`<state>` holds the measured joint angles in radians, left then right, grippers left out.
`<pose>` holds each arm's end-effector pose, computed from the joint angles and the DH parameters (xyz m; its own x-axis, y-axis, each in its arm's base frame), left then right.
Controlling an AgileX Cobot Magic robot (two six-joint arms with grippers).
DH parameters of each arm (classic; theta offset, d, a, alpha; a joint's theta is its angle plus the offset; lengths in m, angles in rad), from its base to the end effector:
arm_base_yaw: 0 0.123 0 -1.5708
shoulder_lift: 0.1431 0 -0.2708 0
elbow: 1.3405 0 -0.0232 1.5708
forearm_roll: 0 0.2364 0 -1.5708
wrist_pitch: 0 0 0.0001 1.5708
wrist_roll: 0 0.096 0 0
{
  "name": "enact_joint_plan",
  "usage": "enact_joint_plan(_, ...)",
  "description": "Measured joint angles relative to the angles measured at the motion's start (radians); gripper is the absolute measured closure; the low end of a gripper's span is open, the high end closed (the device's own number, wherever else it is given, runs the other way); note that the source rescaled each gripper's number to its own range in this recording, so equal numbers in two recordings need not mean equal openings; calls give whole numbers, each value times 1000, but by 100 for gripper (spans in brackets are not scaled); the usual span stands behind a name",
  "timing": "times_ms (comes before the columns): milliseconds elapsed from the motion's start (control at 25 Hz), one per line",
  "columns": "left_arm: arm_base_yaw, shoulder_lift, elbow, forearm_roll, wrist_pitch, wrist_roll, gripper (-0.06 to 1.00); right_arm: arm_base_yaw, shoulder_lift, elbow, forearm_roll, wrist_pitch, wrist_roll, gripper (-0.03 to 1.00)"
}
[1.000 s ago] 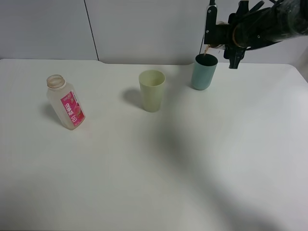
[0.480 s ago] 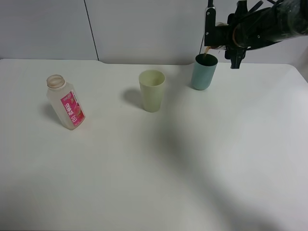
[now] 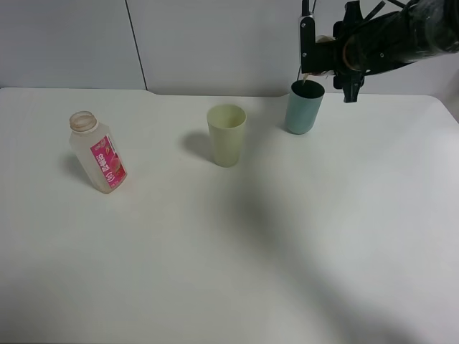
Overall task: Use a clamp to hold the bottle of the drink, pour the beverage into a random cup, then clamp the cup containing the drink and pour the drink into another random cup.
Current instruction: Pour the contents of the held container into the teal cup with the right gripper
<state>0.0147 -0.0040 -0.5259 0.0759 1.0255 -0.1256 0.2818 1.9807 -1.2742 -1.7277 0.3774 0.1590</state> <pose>-0.0010 0.0062 0.2782 -0.3881 -0.0916 -0.9171 -0.1080 0.9927 -0.0535 0.4171 0.0843 0.1878 -0.0328 -0.9791 0.2007 -0.5085 -0.1565 -0.8467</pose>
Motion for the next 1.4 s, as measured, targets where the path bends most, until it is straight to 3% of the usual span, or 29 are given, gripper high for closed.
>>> enact_joint_plan(920, 0, 0, 0, 0, 0, 0, -6, 51, 0, 0, -1, 108, -149, 97)
enact_joint_plan(1400, 0, 0, 0, 0, 0, 0, -6, 86, 0, 0, -1, 185, -311, 97)
